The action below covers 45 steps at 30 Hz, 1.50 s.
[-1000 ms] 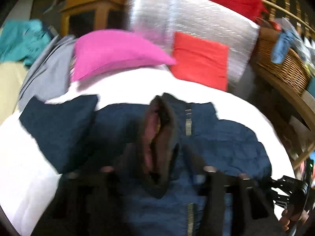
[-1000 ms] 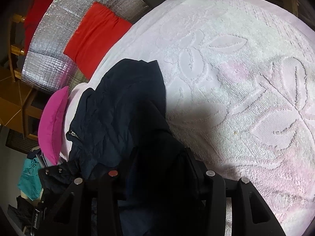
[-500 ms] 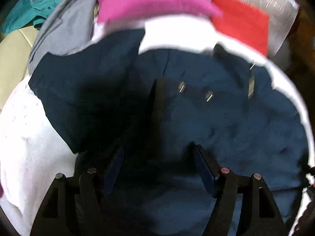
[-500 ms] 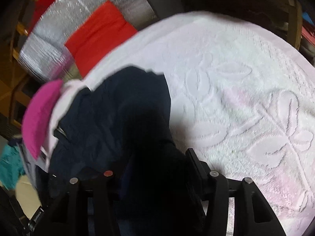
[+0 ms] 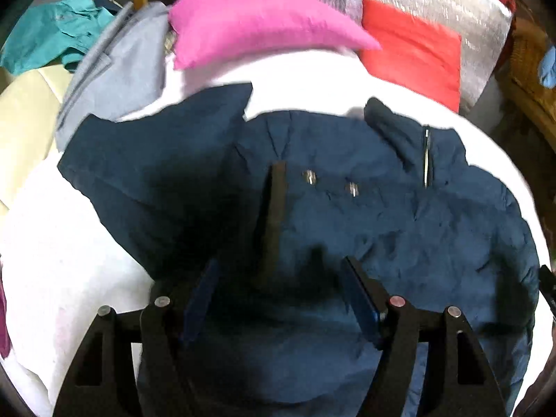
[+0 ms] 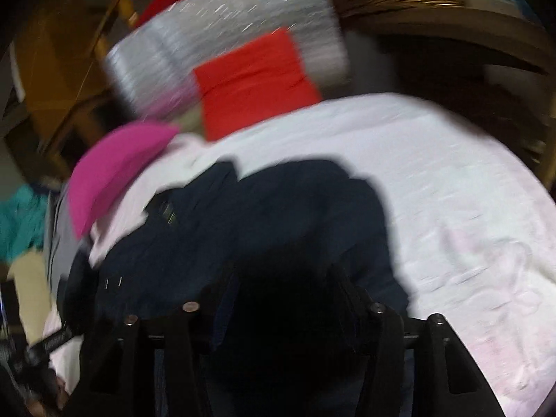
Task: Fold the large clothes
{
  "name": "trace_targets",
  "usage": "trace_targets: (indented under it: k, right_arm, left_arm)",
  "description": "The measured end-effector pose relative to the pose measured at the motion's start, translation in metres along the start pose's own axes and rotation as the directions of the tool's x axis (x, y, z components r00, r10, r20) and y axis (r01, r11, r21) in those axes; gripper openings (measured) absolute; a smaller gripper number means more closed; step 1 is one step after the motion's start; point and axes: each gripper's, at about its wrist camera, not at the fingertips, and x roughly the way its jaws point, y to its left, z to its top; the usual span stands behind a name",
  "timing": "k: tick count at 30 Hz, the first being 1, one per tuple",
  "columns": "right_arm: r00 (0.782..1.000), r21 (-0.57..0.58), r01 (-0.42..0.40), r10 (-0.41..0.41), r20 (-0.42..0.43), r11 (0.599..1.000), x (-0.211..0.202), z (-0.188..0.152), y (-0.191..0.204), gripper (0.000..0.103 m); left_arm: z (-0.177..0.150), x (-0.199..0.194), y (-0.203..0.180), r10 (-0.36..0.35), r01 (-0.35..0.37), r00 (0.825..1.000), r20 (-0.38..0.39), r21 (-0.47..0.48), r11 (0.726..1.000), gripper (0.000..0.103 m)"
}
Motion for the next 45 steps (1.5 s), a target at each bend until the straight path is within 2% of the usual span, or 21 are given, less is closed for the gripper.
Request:
trace_targets:
  k: [1,4,6,9,14,18,23,28,30,32,34,36,39,40,41,43,45]
  right_arm:
    - [1.0,-0.036,0.004,-0.005,-0.027,0.999,0.006,-0.004,0.01,0.043]
    - [0.989,-0.163,0.085,-0.104,-0.109,0.983,0.029,-0.021,0.036,0.043]
    - [0.973,-0.222,0.131,-0.168,-0.157,0.966,0.044,-0.03,0.046,0.043]
    - [0.966,-0.28,0.182,-0.224,-0.127,0.943,0.042,-0.039,0.055,0.044]
    - [0.967,-0.303,0.218,-0.248,-0.062,0.928,0.029,-0.037,0.065,0.044]
    - [0.964,-0.312,0.253,-0.265,0.004,0.916,0.016,-0.032,0.072,0.044]
    - [0.951,-0.318,0.31,-0.3,0.081,0.896,0.006,-0.025,0.077,0.044]
    - [0.944,-0.311,0.329,-0.308,0.118,0.891,0.003,-0.02,0.078,0.044]
    - [0.943,-0.307,0.331,-0.307,0.126,0.892,0.002,-0.019,0.077,0.044]
    - [0.942,-0.302,0.335,-0.309,0.133,0.892,0.002,-0.018,0.076,0.044]
    - [0.941,-0.3,0.338,-0.312,0.134,0.892,0.002,-0.017,0.076,0.044]
    - [0.942,-0.297,0.335,-0.312,0.123,0.894,0.005,-0.017,0.075,0.044]
    - [0.951,-0.28,0.307,-0.301,0.066,0.91,0.014,-0.017,0.071,0.05]
    - [0.956,-0.265,0.289,-0.294,0.022,0.92,0.021,-0.017,0.067,0.055]
    - [0.957,-0.249,0.272,-0.288,-0.031,0.93,0.03,-0.017,0.062,0.059]
    - [0.956,-0.215,0.237,-0.267,-0.123,0.947,0.045,-0.02,0.054,0.06]
    - [0.957,-0.188,0.225,-0.253,-0.143,0.956,0.05,-0.022,0.049,0.06]
  left_arm:
    - [-0.001,0.004,-0.002,-0.001,0.001,1.0,-0.018,0.008,1.0,0.073]
    - [-0.008,0.024,-0.01,-0.004,0.007,0.996,-0.091,0.04,0.999,0.073]
    - [-0.011,0.026,-0.01,0.005,-0.001,0.996,-0.087,0.043,0.999,0.073]
    - [-0.01,0.017,-0.011,-0.009,0.011,0.998,-0.063,0.038,0.999,0.073]
    - [-0.007,-0.009,-0.013,-0.03,0.028,0.998,0.049,0.035,0.999,0.073]
    - [-0.005,-0.019,-0.015,-0.053,0.05,0.993,0.101,0.034,0.998,0.073]
    - [-0.004,-0.008,-0.026,-0.048,0.042,0.995,0.083,0.067,0.997,0.073]
    - [-0.01,0.0,-0.023,-0.044,0.04,0.997,0.068,0.053,0.998,0.073]
    - [-0.012,0.009,-0.027,-0.023,0.02,0.998,0.055,0.066,0.998,0.079]
    - [-0.018,0.025,-0.037,0.035,-0.036,0.999,0.016,0.132,0.991,0.09]
    - [-0.021,0.028,-0.046,0.085,-0.091,0.996,0.041,0.185,0.979,0.092]
    - [-0.02,0.025,-0.048,0.094,-0.099,0.995,0.036,0.197,0.975,0.092]
    - [-0.016,0.015,-0.039,0.036,-0.038,0.999,0.016,0.151,0.988,0.092]
    - [-0.014,0.008,-0.035,0.005,-0.008,1.0,0.025,0.133,0.991,0.092]
    - [-0.012,0.0,-0.031,-0.022,0.017,0.999,0.04,0.12,0.993,0.092]
    - [-0.007,-0.022,-0.019,-0.065,0.055,0.992,0.106,0.096,0.994,0.092]
    - [-0.001,-0.041,-0.003,-0.075,0.064,0.982,0.171,0.071,0.995,0.092]
